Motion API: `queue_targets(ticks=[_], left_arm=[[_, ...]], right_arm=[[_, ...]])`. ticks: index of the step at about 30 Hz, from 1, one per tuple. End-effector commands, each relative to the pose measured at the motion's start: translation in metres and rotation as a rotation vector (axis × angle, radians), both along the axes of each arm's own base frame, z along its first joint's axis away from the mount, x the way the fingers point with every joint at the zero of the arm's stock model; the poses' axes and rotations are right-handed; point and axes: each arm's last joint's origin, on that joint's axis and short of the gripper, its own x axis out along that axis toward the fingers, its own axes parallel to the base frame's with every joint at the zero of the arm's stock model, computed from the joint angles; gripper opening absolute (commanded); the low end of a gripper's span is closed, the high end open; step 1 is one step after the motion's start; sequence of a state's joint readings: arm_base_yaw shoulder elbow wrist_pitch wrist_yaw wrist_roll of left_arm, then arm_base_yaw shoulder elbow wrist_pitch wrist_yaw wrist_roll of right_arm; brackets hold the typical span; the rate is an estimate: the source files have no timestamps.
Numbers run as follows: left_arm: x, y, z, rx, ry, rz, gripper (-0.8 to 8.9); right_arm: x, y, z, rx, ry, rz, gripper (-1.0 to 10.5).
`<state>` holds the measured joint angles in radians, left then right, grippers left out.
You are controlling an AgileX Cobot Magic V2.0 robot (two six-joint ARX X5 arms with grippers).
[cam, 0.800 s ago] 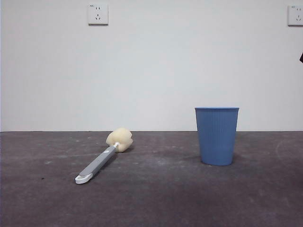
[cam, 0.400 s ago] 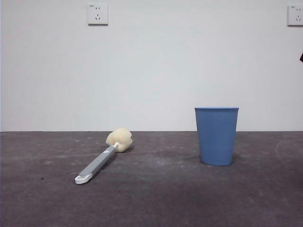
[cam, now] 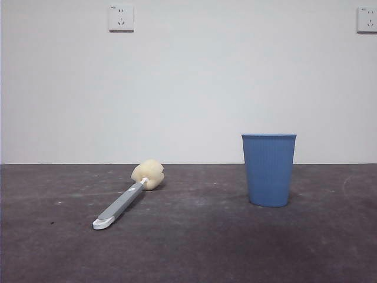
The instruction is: Pick up the cup brush,pick up the cup,insert the brush into the cup,clean the cup,put the cup brush back,put the cup back to the fixed position on the table
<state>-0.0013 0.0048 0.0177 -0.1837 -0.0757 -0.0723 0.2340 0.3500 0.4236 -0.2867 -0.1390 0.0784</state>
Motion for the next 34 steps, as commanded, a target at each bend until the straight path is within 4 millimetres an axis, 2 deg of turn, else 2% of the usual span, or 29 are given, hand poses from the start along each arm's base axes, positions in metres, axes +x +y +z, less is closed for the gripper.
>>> queue_targets(ticks=[1, 9, 18, 21, 34], left_arm=[[0.001, 0.000, -0.004, -0.007, 0.007, 0.003, -0.03], [0.001, 0.000, -0.004, -0.007, 0.007, 0.003, -0.03], [0.001, 0.000, -0.004, -0.007, 0.007, 0.003, -0.03], [0.001, 0.000, -0.004, -0.007, 0.007, 0.003, -0.03], [0.001, 0.000, -0.004, -0.007, 0.007, 0.003, -0.03]], right_arm=[[0.000, -0.008, -0.023, -0.018, -0.052, -0.065, 0.0], [-0.006, -0.020, -0.066, -0.013, -0.107, -0.170, 0.0], [-0.007, -0.021, -0.094, 0.007, -0.094, -0.188, 0.0], [-0.007, -0.021, -0.103, 0.023, -0.041, -0.192, 0.0], [-0.007, -0.021, -0.102, 0.032, -0.040, -0.194, 0.0]])
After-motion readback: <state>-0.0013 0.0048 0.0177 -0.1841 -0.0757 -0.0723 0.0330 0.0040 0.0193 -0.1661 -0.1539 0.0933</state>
